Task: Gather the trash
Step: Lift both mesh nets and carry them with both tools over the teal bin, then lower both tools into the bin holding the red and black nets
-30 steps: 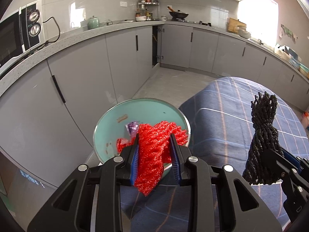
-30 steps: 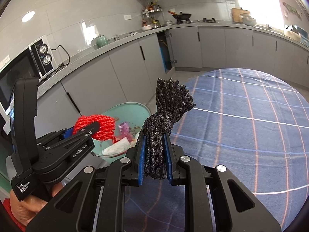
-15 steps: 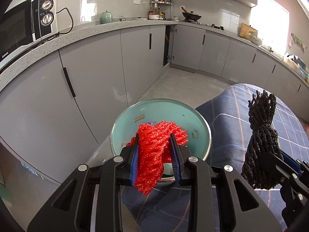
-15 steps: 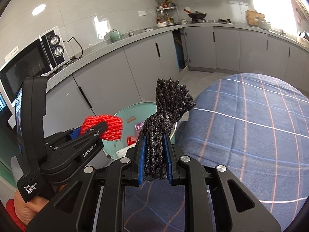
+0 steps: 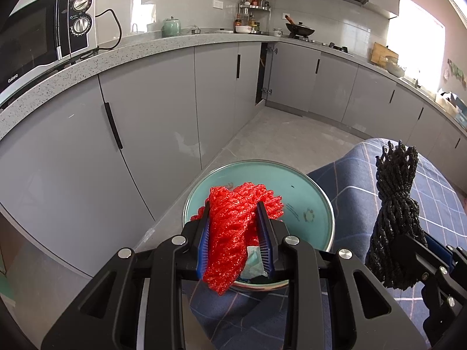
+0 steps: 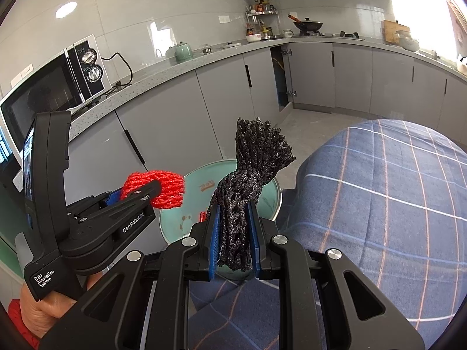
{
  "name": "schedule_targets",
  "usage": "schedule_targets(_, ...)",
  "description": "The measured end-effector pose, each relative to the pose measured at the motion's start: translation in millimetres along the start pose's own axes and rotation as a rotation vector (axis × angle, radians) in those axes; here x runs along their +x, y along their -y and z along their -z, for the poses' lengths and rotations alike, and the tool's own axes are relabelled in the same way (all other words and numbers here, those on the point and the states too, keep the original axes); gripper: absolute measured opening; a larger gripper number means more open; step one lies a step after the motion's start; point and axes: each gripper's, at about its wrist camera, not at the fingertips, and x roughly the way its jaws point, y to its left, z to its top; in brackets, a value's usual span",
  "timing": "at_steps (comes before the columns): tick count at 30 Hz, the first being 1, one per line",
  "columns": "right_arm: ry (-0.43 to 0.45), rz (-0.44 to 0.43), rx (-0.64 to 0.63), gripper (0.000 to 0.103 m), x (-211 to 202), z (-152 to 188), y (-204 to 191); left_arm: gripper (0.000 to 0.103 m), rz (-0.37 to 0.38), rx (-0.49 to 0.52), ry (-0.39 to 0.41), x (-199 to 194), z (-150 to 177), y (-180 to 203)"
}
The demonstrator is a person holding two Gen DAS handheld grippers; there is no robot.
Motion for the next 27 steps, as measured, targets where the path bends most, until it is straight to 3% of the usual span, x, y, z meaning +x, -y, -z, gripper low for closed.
schedule_targets(27,-0.011,0.015,-0.034,0.019,33.1,-21.2,-0.6,0.029,0.018,-0.006,-0.028,31.4,-15.6,-3.3)
